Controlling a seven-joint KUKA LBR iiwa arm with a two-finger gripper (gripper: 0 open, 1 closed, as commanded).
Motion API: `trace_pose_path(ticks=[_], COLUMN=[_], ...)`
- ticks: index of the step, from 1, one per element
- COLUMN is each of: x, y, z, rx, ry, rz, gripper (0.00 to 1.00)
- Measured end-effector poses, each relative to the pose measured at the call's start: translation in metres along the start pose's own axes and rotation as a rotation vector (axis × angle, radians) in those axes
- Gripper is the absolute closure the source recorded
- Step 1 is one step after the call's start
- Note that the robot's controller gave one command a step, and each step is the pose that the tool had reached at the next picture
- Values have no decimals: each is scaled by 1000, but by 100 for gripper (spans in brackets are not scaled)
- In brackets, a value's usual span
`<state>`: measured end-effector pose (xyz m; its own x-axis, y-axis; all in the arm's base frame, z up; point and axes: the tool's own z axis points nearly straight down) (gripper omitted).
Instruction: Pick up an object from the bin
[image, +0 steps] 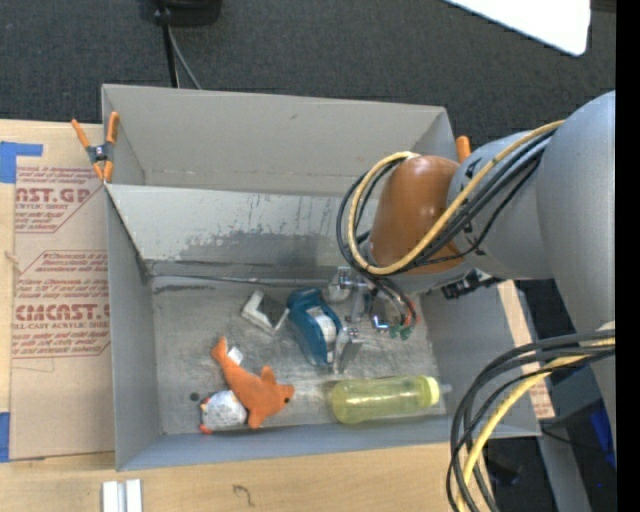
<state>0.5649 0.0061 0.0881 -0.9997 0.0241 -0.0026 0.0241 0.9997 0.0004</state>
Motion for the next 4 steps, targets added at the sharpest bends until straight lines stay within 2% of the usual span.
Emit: trace_pose_path(ticks=[1, 2, 3, 4], x=[19, 23, 27, 21], y=[-2, 9, 20, 45], z=[7, 10, 4, 1], rx=[1, 6, 3, 2], ry=[-8, -12, -3, -1], rz=[215, 203, 322, 340], gripper=[0, 0, 0, 0])
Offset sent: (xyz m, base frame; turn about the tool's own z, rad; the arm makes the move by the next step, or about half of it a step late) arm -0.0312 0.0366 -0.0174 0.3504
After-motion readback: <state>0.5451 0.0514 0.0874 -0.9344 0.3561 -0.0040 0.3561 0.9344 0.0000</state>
